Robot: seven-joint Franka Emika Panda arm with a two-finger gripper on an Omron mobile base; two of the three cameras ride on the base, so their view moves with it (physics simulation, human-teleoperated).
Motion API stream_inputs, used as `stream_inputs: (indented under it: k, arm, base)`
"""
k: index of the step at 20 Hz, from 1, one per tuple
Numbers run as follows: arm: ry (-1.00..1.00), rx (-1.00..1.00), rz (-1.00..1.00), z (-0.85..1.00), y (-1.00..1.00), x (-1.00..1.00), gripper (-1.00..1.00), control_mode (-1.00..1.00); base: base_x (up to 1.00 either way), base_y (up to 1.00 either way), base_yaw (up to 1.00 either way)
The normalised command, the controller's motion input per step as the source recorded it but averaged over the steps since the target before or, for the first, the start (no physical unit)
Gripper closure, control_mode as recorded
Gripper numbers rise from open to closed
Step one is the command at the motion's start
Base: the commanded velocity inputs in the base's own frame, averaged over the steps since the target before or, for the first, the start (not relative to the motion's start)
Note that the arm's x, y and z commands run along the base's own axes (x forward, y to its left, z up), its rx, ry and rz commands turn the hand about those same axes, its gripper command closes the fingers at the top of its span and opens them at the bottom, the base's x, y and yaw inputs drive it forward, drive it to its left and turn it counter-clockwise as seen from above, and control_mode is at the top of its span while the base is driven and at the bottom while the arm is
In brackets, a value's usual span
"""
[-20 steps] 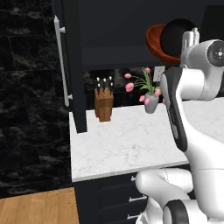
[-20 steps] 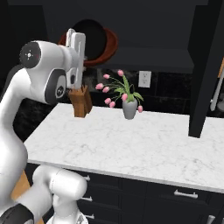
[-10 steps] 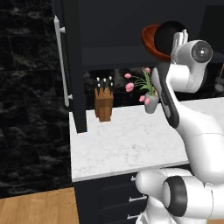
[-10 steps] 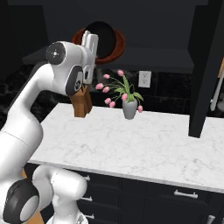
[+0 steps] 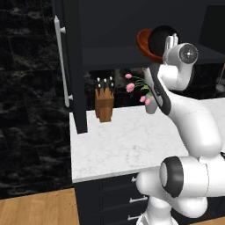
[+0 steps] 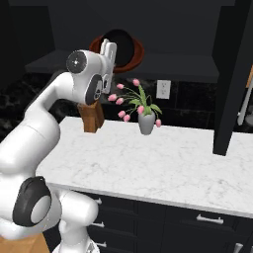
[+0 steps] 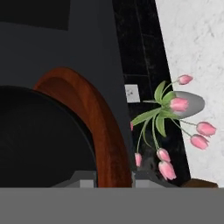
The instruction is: Pick up the bowls on the counter and stack them on top of one another in the open cabinet. Place the smaller bowl on top of the larger bowl.
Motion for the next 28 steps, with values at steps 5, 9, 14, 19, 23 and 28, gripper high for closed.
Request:
stream_inputs:
  k: [5,9,14,19,23,28]
  arm:
    - [0.0,0.0,0.0,-0.23,0.0,0.59,1.0,-1.0]
    - [0.0,0.0,0.0,-0.03,0.0,0.42,1.0,-1.0]
    - [0.0,0.0,0.0,0.0,0.0,0.53,1.0,-1.0]
    - [0.0,0.0,0.0,-0.14,0.0,0.67,1.0,-1.0]
    - [0.0,0.0,0.0,-0.29,0.0,0.65,1.0,-1.0]
    - [-0.05,0.0,0.0,-0.32,0.11,0.44,-1.0,-1.0]
  base:
    - [0.0,0.0,0.0]
    - [0.0,0.0,0.0]
    - [0.0,0.0,0.0]
    - [0.0,0.0,0.0]
    - [0.0,0.0,0.0]
    - [0.0,0.0,0.0]
